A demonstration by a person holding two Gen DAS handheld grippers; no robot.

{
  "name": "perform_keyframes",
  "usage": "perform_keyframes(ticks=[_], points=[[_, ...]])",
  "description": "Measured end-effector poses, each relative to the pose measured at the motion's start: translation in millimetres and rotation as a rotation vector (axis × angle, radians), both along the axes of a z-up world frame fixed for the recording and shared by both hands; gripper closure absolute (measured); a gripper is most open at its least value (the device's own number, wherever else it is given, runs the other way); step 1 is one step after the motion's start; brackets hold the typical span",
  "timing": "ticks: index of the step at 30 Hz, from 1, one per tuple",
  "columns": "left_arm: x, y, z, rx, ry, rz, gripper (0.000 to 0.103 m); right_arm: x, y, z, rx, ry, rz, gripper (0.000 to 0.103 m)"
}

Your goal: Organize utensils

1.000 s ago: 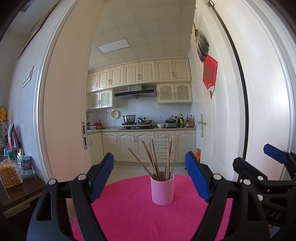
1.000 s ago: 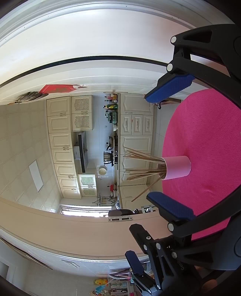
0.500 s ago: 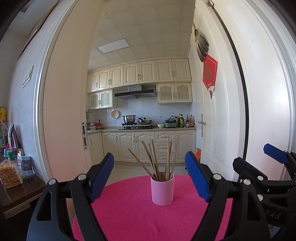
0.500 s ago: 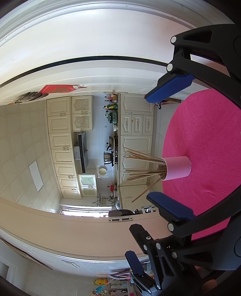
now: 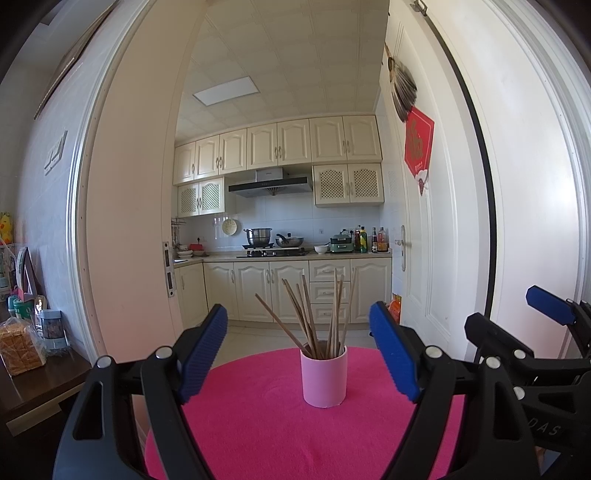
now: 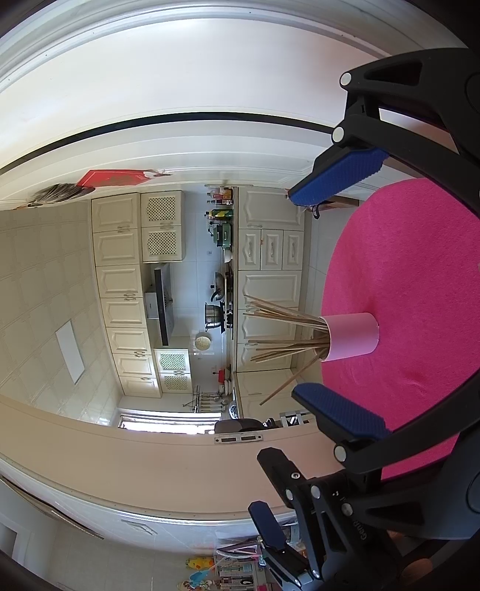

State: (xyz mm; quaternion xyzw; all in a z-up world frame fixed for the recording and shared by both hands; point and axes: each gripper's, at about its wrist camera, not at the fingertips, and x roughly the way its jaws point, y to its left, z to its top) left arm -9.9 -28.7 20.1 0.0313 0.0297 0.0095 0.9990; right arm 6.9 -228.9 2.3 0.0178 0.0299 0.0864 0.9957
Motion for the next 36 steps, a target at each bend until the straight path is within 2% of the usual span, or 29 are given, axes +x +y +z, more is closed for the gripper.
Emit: perform_keyframes(ticks=[36], points=[[-2.6,2.8,-3.4,0.003,0.005,0.001,0.025,-0.4,-0.4,-2.4,0.001,0.007,0.002,0.008]])
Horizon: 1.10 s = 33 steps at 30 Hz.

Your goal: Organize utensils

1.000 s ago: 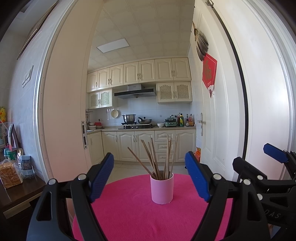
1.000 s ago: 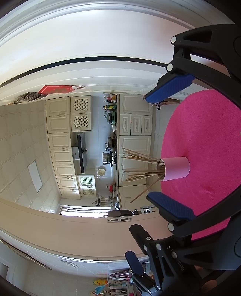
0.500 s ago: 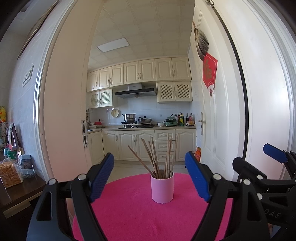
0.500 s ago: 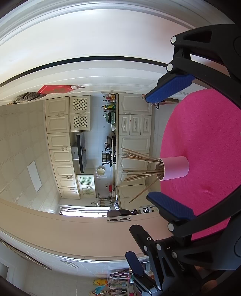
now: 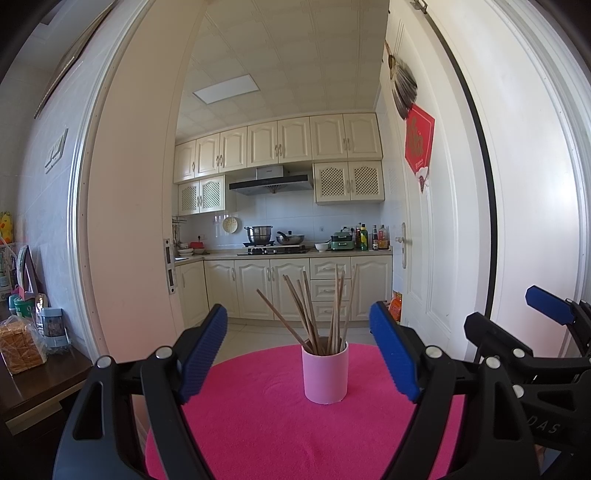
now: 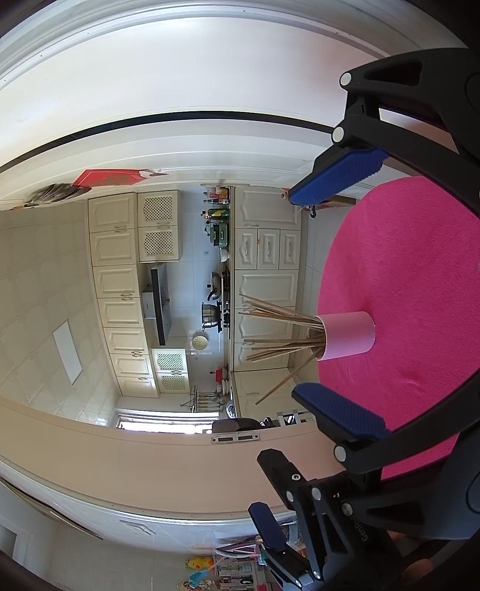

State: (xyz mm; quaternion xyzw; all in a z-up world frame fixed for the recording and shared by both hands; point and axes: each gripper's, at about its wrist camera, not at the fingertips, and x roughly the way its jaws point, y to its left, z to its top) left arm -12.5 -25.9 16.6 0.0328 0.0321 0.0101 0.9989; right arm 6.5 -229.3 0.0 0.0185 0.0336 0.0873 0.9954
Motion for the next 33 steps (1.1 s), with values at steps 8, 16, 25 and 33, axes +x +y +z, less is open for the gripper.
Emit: perform_keyframes(ticks=[8,16,25,33], points=[[1.0,0.4,0.3,-0.001,0.003,0.000,0.025,-0.2,-0.1,0.2,0.000,0.001,0.000,0.008],[1.1,1.2,-0.4,0.000,0.004,0.001,0.025,-1.4,0.0,-1.2,-0.001,0.001,0.000,0.008],[1.7,2.8,-1.4,0.000,0.009,0.001,0.025,-1.1,1.8,-4.7,-0.002,0.006,0.004,0.008],[2.5,4.5,-2.9,0.000,0.012,0.001,0.025,-0.9,2.1,-4.4,-0.002,0.006,0.004,0.008]])
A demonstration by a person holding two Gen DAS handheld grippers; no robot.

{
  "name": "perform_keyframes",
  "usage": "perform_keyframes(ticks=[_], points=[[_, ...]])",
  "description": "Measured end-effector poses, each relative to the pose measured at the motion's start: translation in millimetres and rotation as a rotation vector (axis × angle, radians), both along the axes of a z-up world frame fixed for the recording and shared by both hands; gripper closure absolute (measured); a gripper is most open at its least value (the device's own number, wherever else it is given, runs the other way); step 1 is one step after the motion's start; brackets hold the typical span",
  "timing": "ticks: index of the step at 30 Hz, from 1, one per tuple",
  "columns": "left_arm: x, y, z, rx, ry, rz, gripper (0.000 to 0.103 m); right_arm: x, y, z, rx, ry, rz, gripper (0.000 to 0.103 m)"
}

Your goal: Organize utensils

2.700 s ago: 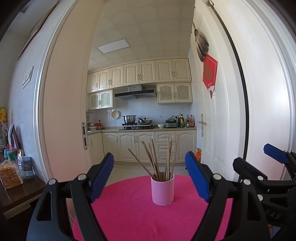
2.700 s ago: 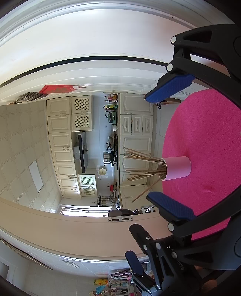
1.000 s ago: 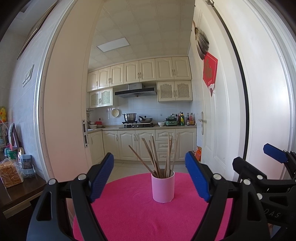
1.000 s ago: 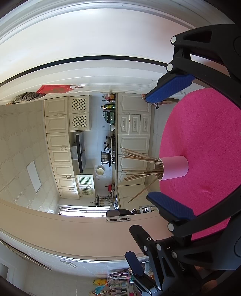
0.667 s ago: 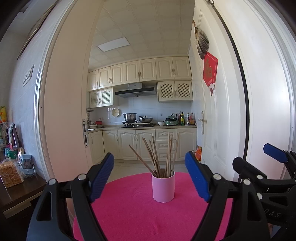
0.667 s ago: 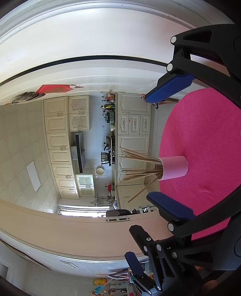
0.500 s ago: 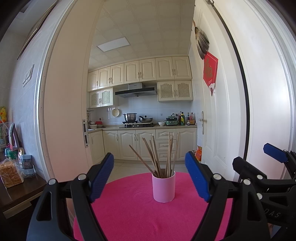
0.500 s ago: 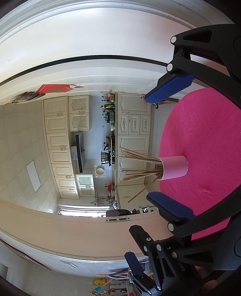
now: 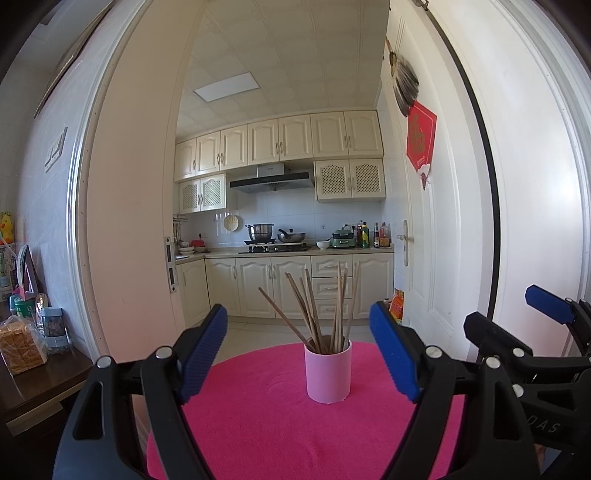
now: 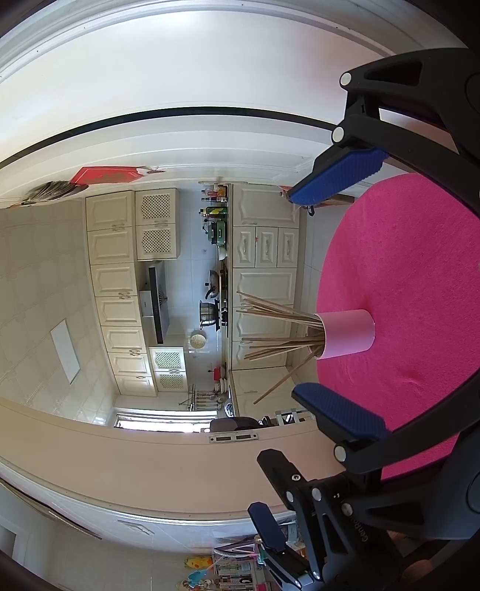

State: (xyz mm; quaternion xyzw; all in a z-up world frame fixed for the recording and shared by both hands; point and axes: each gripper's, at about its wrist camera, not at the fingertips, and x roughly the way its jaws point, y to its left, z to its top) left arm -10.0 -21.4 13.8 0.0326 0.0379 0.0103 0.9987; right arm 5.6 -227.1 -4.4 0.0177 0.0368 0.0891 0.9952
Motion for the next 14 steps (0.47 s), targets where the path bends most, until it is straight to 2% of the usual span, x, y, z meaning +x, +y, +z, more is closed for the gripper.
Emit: perform_keyframes(ticks=[7,14], points=[[8.3,4.3,-3.4,0.001,0.019,0.003,0.025,8.9,0.6,-1.1,-0.001,0.016,0.004,0.008],[25.1,9.5,-14.1,-0.008,0.083,-0.006,0.025,25.0,3.3,-10.8,-0.015,0.059,0.004,0.008]])
